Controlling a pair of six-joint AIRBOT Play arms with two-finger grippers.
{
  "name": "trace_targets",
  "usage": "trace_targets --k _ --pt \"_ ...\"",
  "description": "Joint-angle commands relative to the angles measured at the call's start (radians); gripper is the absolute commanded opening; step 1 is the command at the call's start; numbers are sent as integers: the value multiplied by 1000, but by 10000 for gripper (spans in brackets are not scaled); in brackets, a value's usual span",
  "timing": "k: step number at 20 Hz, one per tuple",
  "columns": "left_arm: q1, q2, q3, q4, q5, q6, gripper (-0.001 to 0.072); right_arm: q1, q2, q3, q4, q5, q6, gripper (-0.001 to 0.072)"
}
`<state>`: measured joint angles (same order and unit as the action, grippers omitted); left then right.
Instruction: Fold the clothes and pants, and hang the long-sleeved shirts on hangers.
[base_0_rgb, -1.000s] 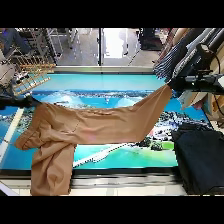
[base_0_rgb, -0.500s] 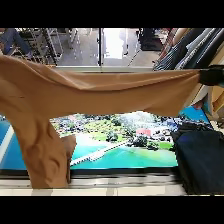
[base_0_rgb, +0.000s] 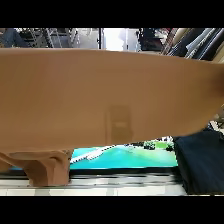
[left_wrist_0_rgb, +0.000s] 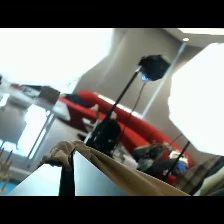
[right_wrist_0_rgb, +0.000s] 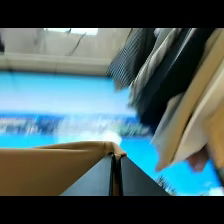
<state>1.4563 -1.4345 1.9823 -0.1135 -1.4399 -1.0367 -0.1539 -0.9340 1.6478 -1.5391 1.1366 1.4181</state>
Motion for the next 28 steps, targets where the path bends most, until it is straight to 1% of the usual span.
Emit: trace_targets --k 1,3,5,7,10,14,17,18,20,22,24,26,28 --pt "-86 -36 -104 243 7 -10 15 -1 -126 -68 50 70 35 17" --pt "-154 -67 -181 248 6 -2 15 -1 -158 -126 63 47 51 17" --pt "-205 -95 -240 257 7 43 14 -1 -162 -179 92 41 50 17" --pt "-254 -127 -262 274 8 80 14 -1 -162 -210 96 43 50 17" --pt "-311 -163 -264 272 23 88 14 -1 -159 -221 96 41 50 17" --pt "-314 -163 -264 270 41 87 14 -1 -144 -220 94 84 50 17" --pt "-299 -164 -264 272 63 88 15 -1 -127 -220 94 90 50 17" --pt "-302 -167 -264 276 89 88 14 -1 -139 -220 95 90 51 17" --pt "-342 -185 -264 349 168 87 14 -1 -210 -221 99 77 72 17" --pt "-414 -229 -264 418 230 87 15 -1 -326 -221 121 -10 86 17" --pt "-501 -299 -264 435 293 87 16 -1 -458 -221 180 -172 86 17" --pt "-593 -382 -264 431 436 88 16 1 -591 -220 283 -380 85 17" --pt "-674 -460 -264 381 630 96 16 11 -706 -220 375 -612 84 17"
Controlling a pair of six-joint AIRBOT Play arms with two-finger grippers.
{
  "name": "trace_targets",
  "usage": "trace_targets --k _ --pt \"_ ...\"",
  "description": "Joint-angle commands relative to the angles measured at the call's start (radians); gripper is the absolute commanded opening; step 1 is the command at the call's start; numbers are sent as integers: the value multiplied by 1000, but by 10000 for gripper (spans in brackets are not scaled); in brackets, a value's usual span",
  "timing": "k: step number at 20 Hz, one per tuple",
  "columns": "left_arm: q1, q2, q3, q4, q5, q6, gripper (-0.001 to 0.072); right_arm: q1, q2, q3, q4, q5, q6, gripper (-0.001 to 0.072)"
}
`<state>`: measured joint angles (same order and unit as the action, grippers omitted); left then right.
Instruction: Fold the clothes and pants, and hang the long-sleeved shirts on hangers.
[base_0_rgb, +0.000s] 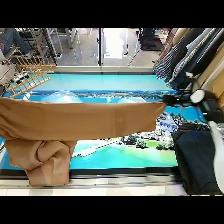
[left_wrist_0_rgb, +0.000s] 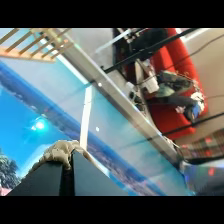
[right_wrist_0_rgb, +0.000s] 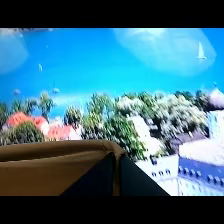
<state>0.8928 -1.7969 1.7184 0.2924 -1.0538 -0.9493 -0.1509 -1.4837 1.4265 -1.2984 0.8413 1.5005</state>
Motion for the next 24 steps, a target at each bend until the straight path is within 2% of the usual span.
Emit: trace_targets --k 1,3,6,7,8,9,12,14,15,16,18,20,21,22,24 --pt "-145 -129 0 -71 331 38 16 18 -203 2 169 -425 2 17" --pt "-201 -177 0 -172 491 98 17 39 -279 21 197 -565 2 18" --pt "-240 -197 1 -257 632 128 24 65 -352 73 193 -644 0 22" --pt "-240 -192 1 -257 627 128 64 71 -357 87 193 -639 0 189" --pt "-227 -184 1 -255 608 128 394 69 -355 100 195 -612 0 538" --pt "-208 -177 1 -256 582 127 720 63 -349 121 195 -546 0 685" --pt "-100 -148 1 -256 346 127 707 32 -313 183 192 -230 -14 684" --pt "1 -123 1 -232 130 122 704 24 -261 186 195 -41 -93 683" --pt "55 -106 0 -156 33 76 701 26 -232 186 206 54 -140 683" --pt "101 -87 0 -29 -36 -14 695 36 -199 185 231 159 -192 683" --pt "172 -51 0 356 -168 -201 618 70 -149 185 322 353 -268 683" --pt "187 -45 -2 687 -302 -295 552 131 -126 180 442 575 -269 682" --pt "182 -45 -18 786 -323 -296 553 171 -125 172 492 638 -246 682" --pt "179 -45 -38 816 -320 -294 553 222 -125 155 523 645 -191 682" --pt "177 -46 -101 682 -266 -275 554 333 -126 107 528 547 -112 682"
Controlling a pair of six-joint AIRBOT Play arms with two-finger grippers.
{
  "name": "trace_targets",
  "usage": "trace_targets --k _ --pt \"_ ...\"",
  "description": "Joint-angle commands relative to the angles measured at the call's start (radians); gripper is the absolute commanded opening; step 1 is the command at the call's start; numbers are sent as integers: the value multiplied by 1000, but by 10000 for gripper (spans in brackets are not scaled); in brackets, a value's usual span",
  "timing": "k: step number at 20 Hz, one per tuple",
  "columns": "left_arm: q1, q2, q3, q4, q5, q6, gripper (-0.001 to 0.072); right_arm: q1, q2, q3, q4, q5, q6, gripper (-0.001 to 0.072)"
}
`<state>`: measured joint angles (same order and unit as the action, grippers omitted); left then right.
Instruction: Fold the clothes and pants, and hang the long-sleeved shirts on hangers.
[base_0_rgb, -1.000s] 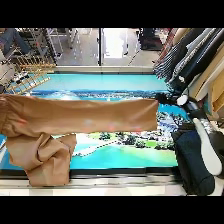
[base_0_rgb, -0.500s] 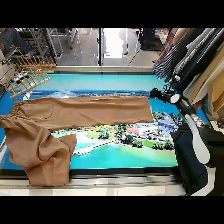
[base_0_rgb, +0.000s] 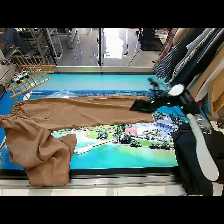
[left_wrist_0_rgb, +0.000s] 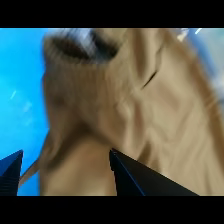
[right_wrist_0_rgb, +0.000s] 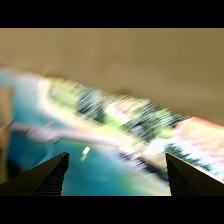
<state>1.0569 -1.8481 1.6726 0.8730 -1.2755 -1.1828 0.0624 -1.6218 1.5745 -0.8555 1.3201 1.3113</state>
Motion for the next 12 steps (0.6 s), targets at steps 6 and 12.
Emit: trace_targets --k 6,12 --pt "-63 -58 -147 -48 -18 92 555 409 -100 -161 125 -140 201 643" --pt "-124 -69 -150 -62 1 117 417 582 -264 -139 383 -325 88 609"
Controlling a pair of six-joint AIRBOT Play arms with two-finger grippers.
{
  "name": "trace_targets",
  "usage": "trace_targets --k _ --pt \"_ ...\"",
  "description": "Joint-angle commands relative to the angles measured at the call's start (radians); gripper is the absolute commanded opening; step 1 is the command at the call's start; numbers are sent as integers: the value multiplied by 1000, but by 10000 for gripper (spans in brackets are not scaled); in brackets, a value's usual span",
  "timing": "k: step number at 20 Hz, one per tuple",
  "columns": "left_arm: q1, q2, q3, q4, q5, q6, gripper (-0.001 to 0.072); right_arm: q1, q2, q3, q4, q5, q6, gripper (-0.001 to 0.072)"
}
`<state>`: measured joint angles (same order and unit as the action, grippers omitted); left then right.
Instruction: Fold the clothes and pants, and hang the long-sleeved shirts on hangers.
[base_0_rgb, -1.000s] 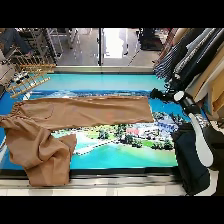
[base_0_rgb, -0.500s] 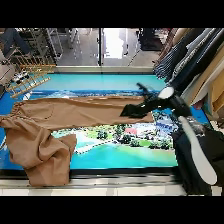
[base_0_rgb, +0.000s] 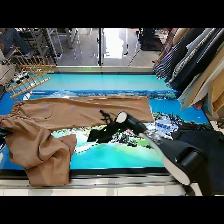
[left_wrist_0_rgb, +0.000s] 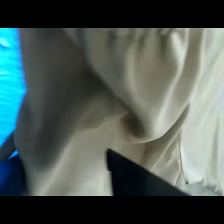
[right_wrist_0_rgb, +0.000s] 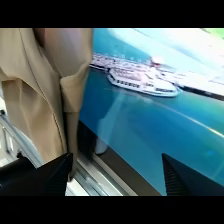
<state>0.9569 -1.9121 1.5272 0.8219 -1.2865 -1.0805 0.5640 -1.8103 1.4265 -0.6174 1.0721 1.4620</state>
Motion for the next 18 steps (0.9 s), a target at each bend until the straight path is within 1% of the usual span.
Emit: trace_targets --k 1,3,4,5,7,8,9,10,11,12,13,14,15,16,17,18 --pt "-29 -7 -5 -12 11 14 417 100 -101 23 179 -90 -80 577" --pt "-39 -11 -5 -12 9 13 403 137 -156 63 201 -115 -84 567" --pt "-43 -12 -5 -12 4 11 297 150 -183 90 205 -115 -83 567" --pt "-49 -13 -5 -12 -5 11 166 163 -215 125 218 -117 -77 566" --pt "-54 -12 -5 -24 -29 11 17 184 -276 206 225 -126 -36 557" --pt "-53 -12 -5 -45 -46 11 17 194 -307 250 224 -137 2 490" --pt "-53 -12 -5 -71 -60 11 16 202 -331 286 219 -167 50 387" --pt "-50 -9 -5 -100 -70 11 16 206 -344 309 210 -200 79 221" --pt "-48 -4 -5 -136 -82 11 16 206 -347 318 188 -237 105 24" --pt "-45 7 -4 -187 -96 12 15 201 -339 319 167 -258 121 23" --pt "-40 24 -4 -229 -98 16 14 188 -319 319 127 -248 114 22" --pt "-34 48 0 -262 -94 24 13 173 -283 321 21 -212 116 21" --pt "-26 71 17 -277 -92 27 13 153 -224 321 -154 -156 132 20" --pt "-19 95 46 -276 -92 27 13 138 -154 320 -359 -83 182 20" --pt "-11 117 77 -275 -95 26 13 123 -66 320 -601 25 229 19" --pt "-4 141 106 -272 -95 26 12 112 17 320 -820 156 246 19"
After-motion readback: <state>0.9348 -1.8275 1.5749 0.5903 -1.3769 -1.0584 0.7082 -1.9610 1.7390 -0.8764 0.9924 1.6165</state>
